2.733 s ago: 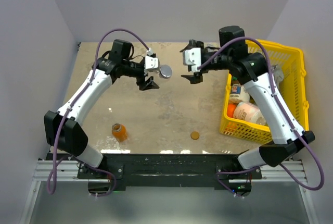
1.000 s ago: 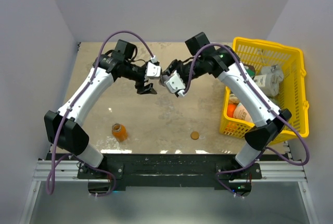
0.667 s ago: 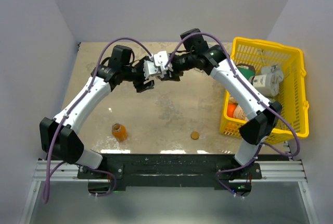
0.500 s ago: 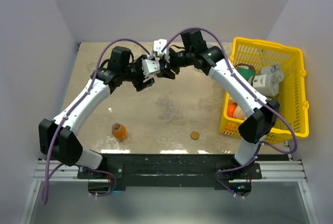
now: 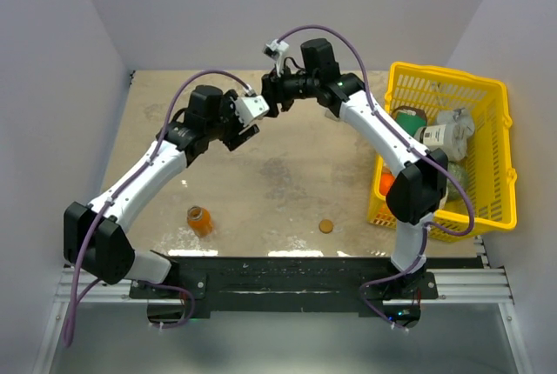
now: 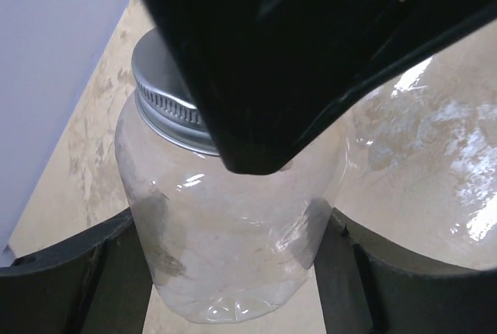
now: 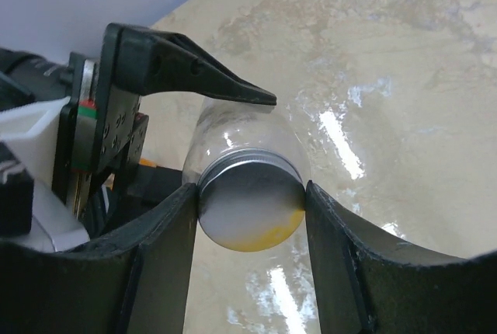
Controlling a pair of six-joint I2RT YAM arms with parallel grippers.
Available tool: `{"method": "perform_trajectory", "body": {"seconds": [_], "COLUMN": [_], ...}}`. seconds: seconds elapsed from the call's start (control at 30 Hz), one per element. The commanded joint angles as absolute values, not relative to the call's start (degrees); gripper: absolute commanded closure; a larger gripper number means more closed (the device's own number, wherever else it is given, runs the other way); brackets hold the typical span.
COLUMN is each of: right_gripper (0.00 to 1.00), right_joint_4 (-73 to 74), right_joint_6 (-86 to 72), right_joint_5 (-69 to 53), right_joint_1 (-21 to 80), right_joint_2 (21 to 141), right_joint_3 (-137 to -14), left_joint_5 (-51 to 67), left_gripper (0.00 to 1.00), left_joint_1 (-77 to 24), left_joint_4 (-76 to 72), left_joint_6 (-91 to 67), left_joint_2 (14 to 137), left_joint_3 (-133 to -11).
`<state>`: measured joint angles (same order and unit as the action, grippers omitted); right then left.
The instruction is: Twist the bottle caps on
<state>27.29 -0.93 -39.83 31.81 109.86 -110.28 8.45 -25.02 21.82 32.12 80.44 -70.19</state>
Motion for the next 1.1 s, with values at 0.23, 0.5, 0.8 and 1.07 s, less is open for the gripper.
{"method": "perform_trajectory", "body": {"seconds": [0.23, 0.5, 0.8, 1.07], "right_gripper": [0.95, 0.21, 0.10, 0.13], "right_joint_4": [36.65, 36.29, 48.03, 43.77], "right_joint_6": [-9.23, -11.17, 18.12, 57.78], "right_joint_5": [-41.39, -57.00, -59.00, -47.73], "right_joint_1": [31.65, 18.21, 11.95, 20.03], "right_joint_2": [110.31, 107.67, 100.48, 85.61], "right_joint_3": [-110.04, -111.71, -108.81, -99.76], "left_joint_5": [-10.73, -6.78, 19.79, 46.66], "left_gripper": [1.00, 1.00, 1.00, 1.00], "left_joint_1": [-25.14, -23.91, -21.62, -21.62], "left_joint_4": [3.43, 8.25, 16.87, 24.95], "left_joint_6": [27.78, 26.37, 25.48, 37.79], "left_joint_2": [80.60, 81.21, 83.24, 81.91], "left_joint_3": [-72.07, -72.59, -76.03, -77.34]}}
